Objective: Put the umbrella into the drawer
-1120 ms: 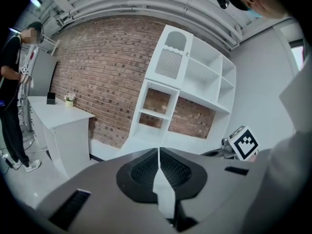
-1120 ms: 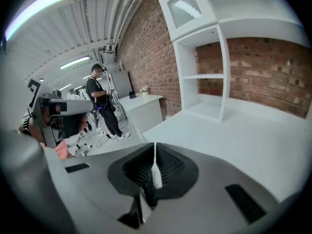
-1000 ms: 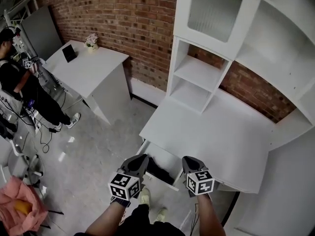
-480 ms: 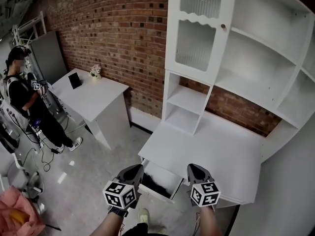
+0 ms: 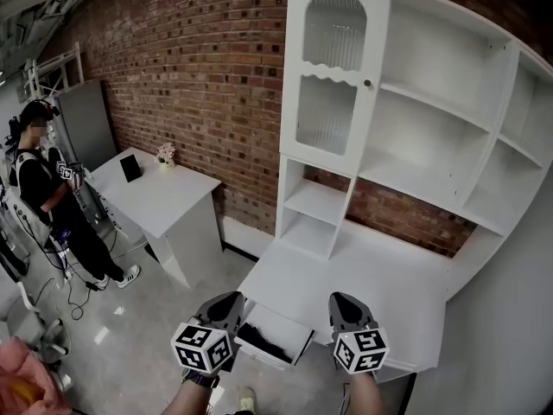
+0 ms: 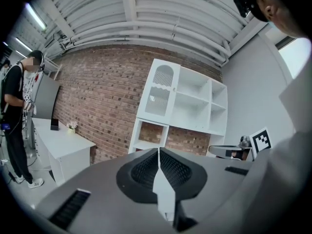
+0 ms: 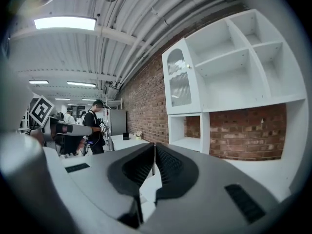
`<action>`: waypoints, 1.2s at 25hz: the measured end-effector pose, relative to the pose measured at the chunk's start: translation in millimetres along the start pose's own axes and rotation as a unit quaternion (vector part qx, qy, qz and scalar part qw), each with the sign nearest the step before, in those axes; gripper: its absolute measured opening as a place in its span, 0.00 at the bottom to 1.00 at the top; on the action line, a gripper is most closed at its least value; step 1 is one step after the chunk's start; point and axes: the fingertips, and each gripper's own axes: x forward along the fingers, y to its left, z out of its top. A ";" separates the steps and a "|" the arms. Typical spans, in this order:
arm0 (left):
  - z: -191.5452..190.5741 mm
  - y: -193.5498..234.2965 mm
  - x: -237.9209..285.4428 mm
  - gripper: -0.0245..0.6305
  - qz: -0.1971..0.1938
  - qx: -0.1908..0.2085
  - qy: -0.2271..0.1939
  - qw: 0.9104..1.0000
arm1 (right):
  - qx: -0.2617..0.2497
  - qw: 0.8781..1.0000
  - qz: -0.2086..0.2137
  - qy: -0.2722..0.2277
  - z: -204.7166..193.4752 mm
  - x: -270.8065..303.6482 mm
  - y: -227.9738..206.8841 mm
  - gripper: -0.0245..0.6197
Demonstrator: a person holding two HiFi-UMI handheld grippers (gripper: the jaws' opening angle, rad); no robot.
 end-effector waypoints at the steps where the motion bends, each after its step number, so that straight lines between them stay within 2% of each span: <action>1: 6.8 -2.0 -2.8 0.06 0.001 0.003 -0.005 1.000 | -0.006 1.000 -0.001 -0.008 7.5 -4.4 1.2 0.05; 11: 52.9 -28.6 -18.1 0.06 -0.011 0.044 -0.049 0.998 | -0.016 0.998 -0.010 -0.056 59.8 -30.0 -5.4 0.05; 19: 54.8 -32.6 -23.8 0.06 -0.009 0.044 -0.056 0.997 | -0.028 0.998 -0.010 -0.059 66.4 -40.9 -4.6 0.05; 26: 60.0 -36.7 -29.1 0.06 -0.013 0.058 -0.063 0.996 | -0.020 0.998 -0.008 -0.064 66.0 -42.7 -2.0 0.05; 30: 63.6 -37.7 -33.4 0.06 -0.022 0.052 -0.069 0.996 | -0.018 0.997 -0.004 -0.069 68.3 -43.6 3.6 0.05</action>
